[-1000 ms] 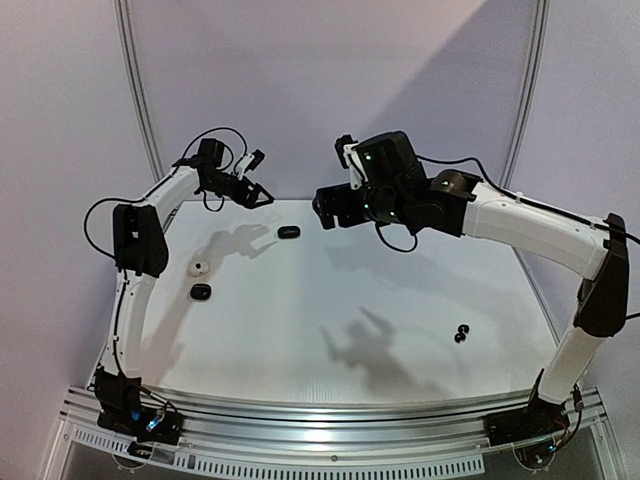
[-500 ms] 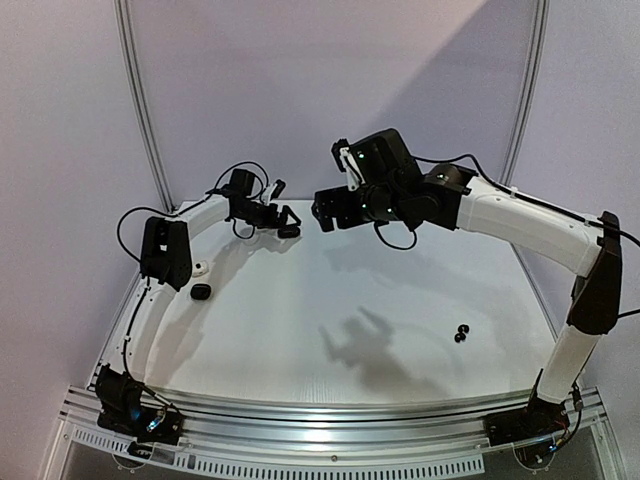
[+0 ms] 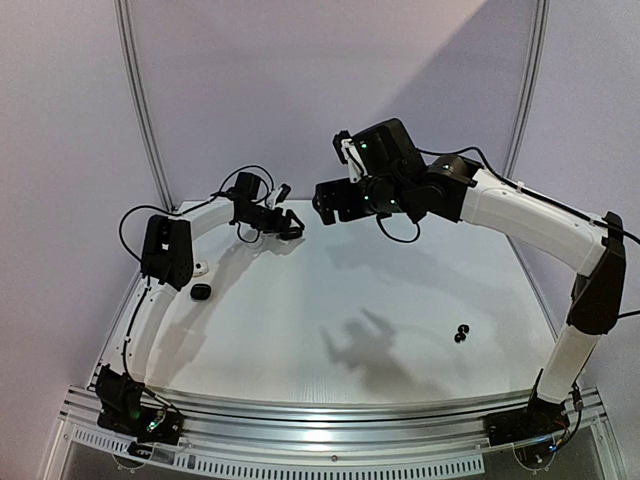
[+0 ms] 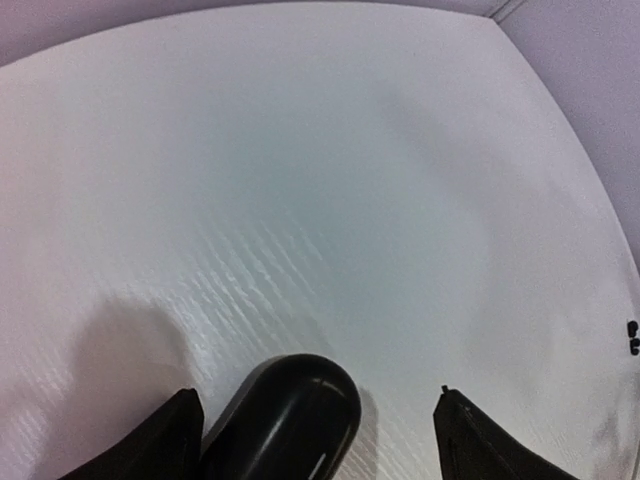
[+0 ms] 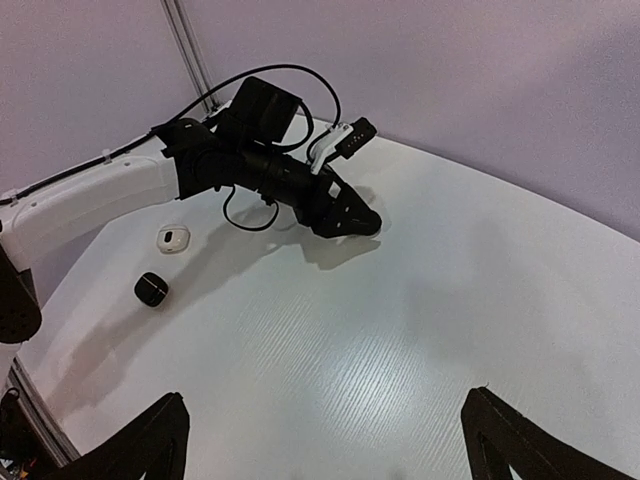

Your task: Insert the wireless bluetooth earbuds into the charging case

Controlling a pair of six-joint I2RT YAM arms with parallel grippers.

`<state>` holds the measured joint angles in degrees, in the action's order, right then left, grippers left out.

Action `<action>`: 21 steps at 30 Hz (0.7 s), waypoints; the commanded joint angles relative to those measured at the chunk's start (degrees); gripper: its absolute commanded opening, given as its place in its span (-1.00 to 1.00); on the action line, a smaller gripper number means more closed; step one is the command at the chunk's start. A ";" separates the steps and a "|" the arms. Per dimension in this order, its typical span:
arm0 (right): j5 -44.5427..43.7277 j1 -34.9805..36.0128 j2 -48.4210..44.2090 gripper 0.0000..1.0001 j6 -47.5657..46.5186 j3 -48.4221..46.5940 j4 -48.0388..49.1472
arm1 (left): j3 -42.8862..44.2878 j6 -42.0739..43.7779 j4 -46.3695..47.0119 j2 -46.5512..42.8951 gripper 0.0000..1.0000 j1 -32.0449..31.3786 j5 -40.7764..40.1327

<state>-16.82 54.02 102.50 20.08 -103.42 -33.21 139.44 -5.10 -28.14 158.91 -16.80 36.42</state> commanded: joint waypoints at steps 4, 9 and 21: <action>-0.09 -0.27 0.48 0.93 -0.90 -1.29 -2.02 | -7.68 12.45 -6.79 -6.45 0.60 -4.35 -4.42; 0.18 -0.23 -0.16 0.93 -0.66 -0.79 -2.37 | -10.08 20.27 -6.86 -8.40 0.55 -5.84 -12.05; -0.13 -0.25 -2.31 0.95 0.52 1.01 -2.62 | -2.40 21.91 -6.51 -3.69 0.01 -7.02 -22.76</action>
<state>-16.80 53.98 102.48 19.51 -103.53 -35.42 136.09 15.68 -32.84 154.04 -23.57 16.97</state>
